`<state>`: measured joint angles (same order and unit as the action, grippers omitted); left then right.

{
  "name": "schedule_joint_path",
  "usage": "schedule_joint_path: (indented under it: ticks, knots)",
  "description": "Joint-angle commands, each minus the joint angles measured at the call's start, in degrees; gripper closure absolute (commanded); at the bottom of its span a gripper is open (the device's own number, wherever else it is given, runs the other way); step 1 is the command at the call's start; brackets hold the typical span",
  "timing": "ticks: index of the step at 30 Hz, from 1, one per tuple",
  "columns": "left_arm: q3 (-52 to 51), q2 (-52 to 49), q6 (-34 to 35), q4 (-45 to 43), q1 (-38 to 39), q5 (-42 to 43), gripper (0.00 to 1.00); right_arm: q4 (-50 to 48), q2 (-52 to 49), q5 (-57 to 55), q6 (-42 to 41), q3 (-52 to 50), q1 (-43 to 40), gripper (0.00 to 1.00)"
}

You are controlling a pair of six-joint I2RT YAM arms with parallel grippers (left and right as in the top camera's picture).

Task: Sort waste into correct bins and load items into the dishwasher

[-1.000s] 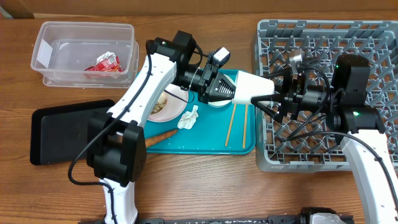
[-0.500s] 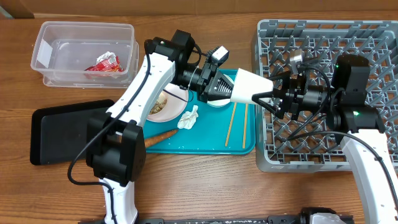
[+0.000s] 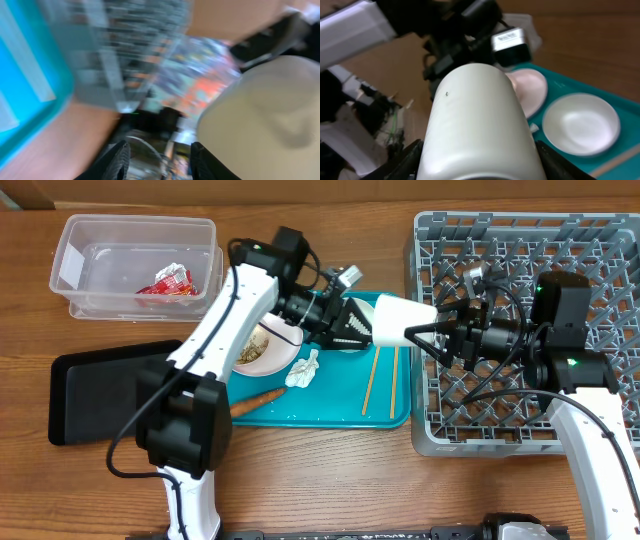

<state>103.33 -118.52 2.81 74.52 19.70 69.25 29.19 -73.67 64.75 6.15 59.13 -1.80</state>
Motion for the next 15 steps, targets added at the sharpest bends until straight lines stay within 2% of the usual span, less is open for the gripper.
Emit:
schedule_joint_path:
  ticks: [1,5,6,9,15]
  knots:
    - [1.44,2.75,5.88,0.42,-5.11,-20.94,0.55,4.63,0.15,-19.89,-1.90,1.44,-0.22,0.59]
    - [1.60,5.92,9.14,2.78,-9.14,-35.69,0.53,16.09,0.15,-34.73,-2.01,6.27,-1.07,0.62]
    - [1.60,8.48,10.08,3.63,-10.58,-42.84,0.53,21.38,0.15,-40.63,-3.98,9.84,-2.23,0.63]
    - [1.60,14.86,13.03,4.04,-12.24,-55.23,0.53,29.73,0.15,-51.76,-8.70,17.38,-5.62,0.64]
    - [1.60,21.99,14.43,3.19,-12.28,-64.28,0.53,34.21,0.09,-61.59,-14.53,22.08,-14.40,0.63]
